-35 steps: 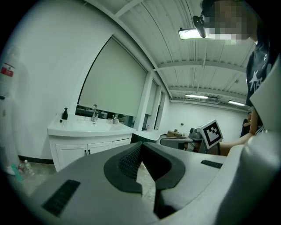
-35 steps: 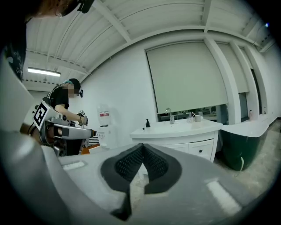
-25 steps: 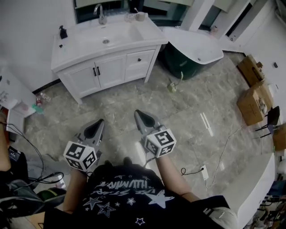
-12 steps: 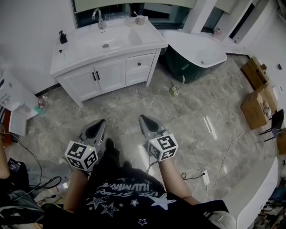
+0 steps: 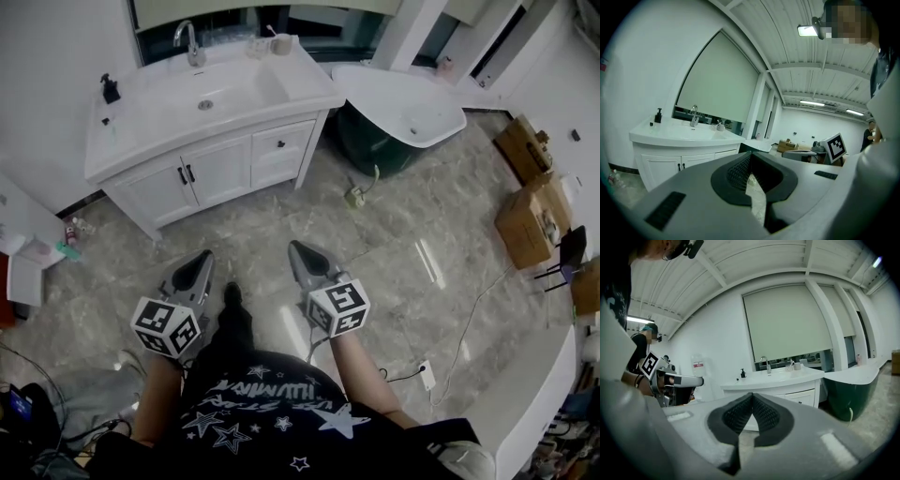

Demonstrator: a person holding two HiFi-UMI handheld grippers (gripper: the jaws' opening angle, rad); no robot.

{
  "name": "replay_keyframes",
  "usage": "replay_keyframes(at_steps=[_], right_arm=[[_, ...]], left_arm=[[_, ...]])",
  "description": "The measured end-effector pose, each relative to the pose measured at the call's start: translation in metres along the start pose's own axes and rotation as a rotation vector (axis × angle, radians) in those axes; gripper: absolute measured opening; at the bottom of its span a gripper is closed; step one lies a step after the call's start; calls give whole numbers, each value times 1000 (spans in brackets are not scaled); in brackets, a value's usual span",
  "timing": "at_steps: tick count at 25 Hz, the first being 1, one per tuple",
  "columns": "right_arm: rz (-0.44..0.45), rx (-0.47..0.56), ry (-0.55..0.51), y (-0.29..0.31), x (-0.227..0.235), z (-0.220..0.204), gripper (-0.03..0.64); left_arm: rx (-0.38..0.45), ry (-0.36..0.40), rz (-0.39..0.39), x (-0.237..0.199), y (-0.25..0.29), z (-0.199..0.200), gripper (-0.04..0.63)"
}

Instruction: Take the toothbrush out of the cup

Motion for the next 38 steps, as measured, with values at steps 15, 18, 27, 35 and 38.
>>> replay_keyframes(at_steps=[15,18,27,35,38], right_arm=[[-80,-50,-7,190,36,51,0],[-92,-58,-17,219,40,61,0],[-124,-39,-26,296,49,78,0],[-139,-62,-34,326,48,81,0],[-161,-63,-29,330,57,85,0]], left_arm=[[-12,-33,-57,-176,93,65,9],[-20,-42,-67,-205,108,72,9],[-20,-28,-118,-270,148,92,9],[-1,-25,-142,-300,167,106,9],[-8,-41,-144,-307,173,105,9]])
Point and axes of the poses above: the fingertips, and each gripper's own axes: y forward along the fingers, x to its right, z out of its top, the point moved 6 cm from there along -y, backward along the fingers, and after that the axes turned 10 degrees about -z, right-handed, at the moved point
